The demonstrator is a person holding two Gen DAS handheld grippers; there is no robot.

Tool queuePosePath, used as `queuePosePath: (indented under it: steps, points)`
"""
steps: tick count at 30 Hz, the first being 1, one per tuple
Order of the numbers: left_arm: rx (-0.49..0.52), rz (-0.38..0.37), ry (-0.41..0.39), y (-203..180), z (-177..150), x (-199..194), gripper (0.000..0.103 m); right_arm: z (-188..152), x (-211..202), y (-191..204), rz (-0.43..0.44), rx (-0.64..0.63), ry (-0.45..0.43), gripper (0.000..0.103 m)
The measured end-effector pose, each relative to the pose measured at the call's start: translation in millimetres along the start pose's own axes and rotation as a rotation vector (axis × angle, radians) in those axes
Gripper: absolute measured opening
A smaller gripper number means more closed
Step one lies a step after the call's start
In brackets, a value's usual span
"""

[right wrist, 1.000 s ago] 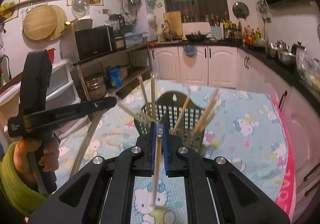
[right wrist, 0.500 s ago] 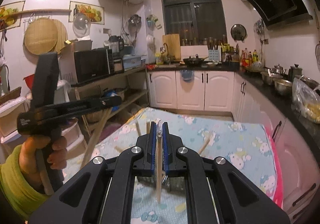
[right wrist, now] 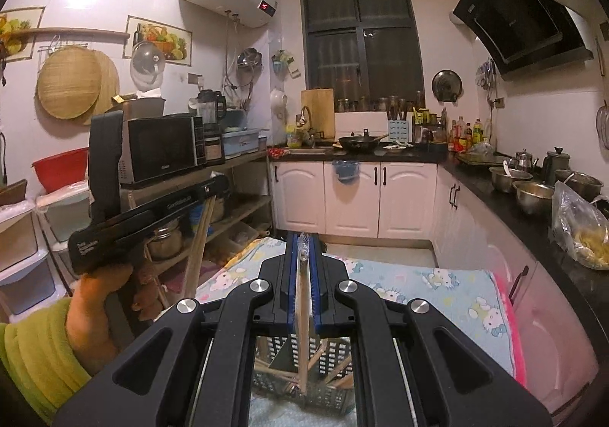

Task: Organize utensils
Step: 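Lower the held chopsticks into the green holder slots with both tools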

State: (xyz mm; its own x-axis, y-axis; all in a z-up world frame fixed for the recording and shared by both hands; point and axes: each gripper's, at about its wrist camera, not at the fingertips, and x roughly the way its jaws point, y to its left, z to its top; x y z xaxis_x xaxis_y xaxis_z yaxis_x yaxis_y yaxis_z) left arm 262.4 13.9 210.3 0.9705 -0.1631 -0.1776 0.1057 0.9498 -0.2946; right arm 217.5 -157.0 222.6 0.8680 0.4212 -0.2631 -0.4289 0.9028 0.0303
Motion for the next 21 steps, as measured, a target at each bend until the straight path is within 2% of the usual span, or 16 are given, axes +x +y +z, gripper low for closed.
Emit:
queuePosePath:
  steps: [6, 16, 21]
  points:
    - [0.040, 0.050, -0.076, -10.2, 0.0, 21.5, 0.001, -1.1, 10.2, -8.5, -0.014, 0.022, -0.016, 0.006]
    - [0.076, 0.102, -0.085, -14.0, -27.2, 52.4, 0.001, -15.4, 24.5, -10.7, -0.094, -0.054, -0.042, 0.006]
    - [0.088, 0.097, -0.079, -10.6, -36.6, 58.7, 0.002, -28.1, 36.1, -13.6, -0.105, -0.068, -0.034, 0.006]
